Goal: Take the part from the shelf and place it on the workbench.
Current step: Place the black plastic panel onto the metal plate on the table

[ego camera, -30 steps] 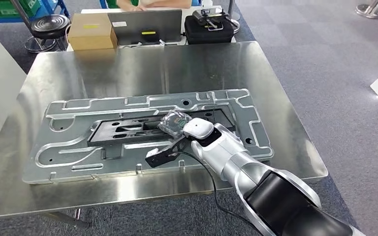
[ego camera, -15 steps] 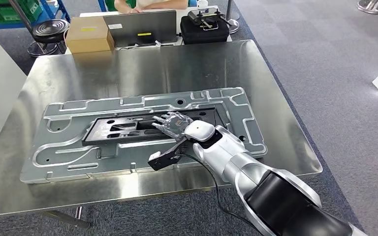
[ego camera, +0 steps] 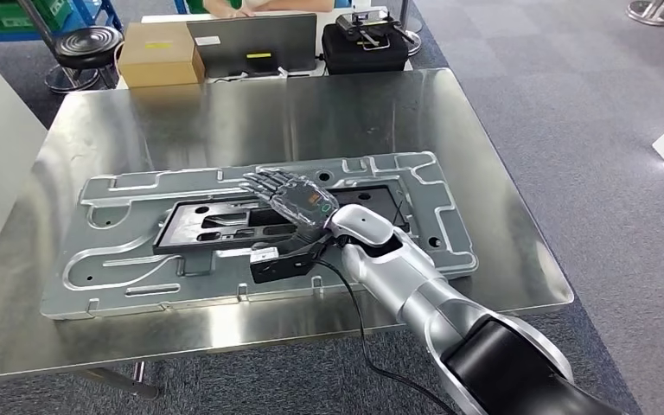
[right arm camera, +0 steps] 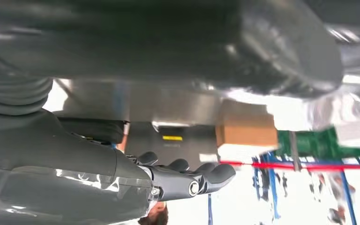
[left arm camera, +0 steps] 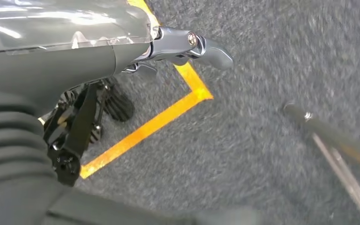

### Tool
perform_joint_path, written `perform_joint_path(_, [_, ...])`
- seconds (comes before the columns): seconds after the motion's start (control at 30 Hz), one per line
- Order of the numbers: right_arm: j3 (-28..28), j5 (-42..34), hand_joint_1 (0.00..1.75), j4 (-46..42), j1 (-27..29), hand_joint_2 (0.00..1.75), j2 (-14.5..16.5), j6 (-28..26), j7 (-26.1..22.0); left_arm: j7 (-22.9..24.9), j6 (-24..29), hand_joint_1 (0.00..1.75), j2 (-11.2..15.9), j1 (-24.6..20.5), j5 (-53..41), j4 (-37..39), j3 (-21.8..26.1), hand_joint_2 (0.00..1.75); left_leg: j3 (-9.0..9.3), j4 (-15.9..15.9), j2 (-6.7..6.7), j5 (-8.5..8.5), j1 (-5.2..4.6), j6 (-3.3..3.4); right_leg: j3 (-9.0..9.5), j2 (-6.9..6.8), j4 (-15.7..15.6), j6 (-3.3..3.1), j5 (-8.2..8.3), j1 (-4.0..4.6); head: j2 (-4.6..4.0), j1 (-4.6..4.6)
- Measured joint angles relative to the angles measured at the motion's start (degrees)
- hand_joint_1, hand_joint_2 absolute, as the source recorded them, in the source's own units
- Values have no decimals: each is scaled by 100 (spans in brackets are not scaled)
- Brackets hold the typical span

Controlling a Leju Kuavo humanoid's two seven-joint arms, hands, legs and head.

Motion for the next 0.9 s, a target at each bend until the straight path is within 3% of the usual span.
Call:
perform_joint_path(0.07, [-145,-409,0,-434,211,0,-153,-128,-118,-9,-8,0,0,-7,1,0,0,0,4,-19,10,14,12,61,-193,1,432,67,-266,-24,0,0])
perform_joint_path(0.13, [-339,-824,0,-1046,572,0,-426,-353,-154,-16,-26,0,1,-9,-1,0,4,0,2,-17,-2,8,8,101,-554,-1,1197,113,-610,-44,0,0])
perform_joint_path(0.2, [-635,-1111,0,-1738,1018,0,-751,-622,-135,-16,-45,0,1,9,-1,0,15,0,8,-12,-41,-3,4,116,-752,0,1570,126,-664,-55,0,0])
perform_joint_path(0.23, [-794,-1191,0,-2026,1211,0,-884,-716,-131,-14,-52,0,1,26,3,0,23,0,13,-7,-62,-9,0,115,-710,0,1439,115,-538,-55,0,0])
perform_joint_path(0.3, [-1151,-1314,0,-2674,1561,0,-1114,-905,-177,-10,-67,0,-2,54,4,0,43,0,28,0,-66,-28,-9,97,-384,-8,682,55,-140,-36,0,0])
perform_joint_path(0.37, [-1571,-1471,0,-3549,2123,0,-1309,-1185,-293,-11,-86,0,-8,50,1,0,86,0,38,15,-72,-55,-32,62,-96,-33,61,-4,78,4,0,0])
perform_joint_path(0.43, [-2127,-1732,0,-4571,2885,0,-1481,-1430,-459,-29,-109,0,-11,67,-2,-1,147,0,49,7,-102,-78,-43,17,-26,-66,-69,-43,74,33,0,0])
perform_joint_path(0.53, [-2929,-1909,0,-5767,3713,0,-1635,-1500,-570,-70,-133,0,-15,138,7,-1,207,0,14,161,-82,-260,-44,-59,21,-62,-140,-140,93,-26,0,0])
perform_joint_path(0.63, [-3516,-1840,0,-6617,4608,0,-1629,-1769,-573,-140,-164,0,-24,133,-7,0,273,0,-386,1147,-53,-821,-26,-104,66,-63,-165,-193,84,-30,0,0])
perform_joint_path(0.7, [-3991,-2090,0,-7127,5453,0,-1554,-1908,-904,-185,-179,0,-29,161,-10,0,311,0,-567,1599,-39,-976,-24,-121,86,-109,-158,-197,63,-15,0,0])
perform_joint_path(0.73, [-4213,-2195,0,-7318,5779,0,-1506,-1902,-1052,-197,-181,0,-31,191,-3,0,322,0,-500,1509,-33,-892,-24,-116,88,-110,-152,-198,58,-10,0,0])
perform_joint_path(0.77, [-4415,-2245,0,-7468,6001,0,-1455,-1846,-1129,-204,-181,0,-32,218,21,0,333,0,-326,1213,-30,-724,-26,-99,88,-88,-143,-198,57,-8,0,0])
perform_joint_path(0.83, [-4746,-2212,0,-7668,6253,0,-1355,-1652,-1109,-212,-181,0,-32,219,54,-1,354,0,112,410,-29,-404,-40,-40,84,-30,-112,-178,57,7,0,0])
perform_joint_path(0.9, [-5020,-2151,0,-7741,6413,0,-1253,-1431,-1030,-217,-185,0,-34,174,51,-1,372,0,316,-3,-30,-290,-66,14,75,0,-86,-122,70,18,0,0])
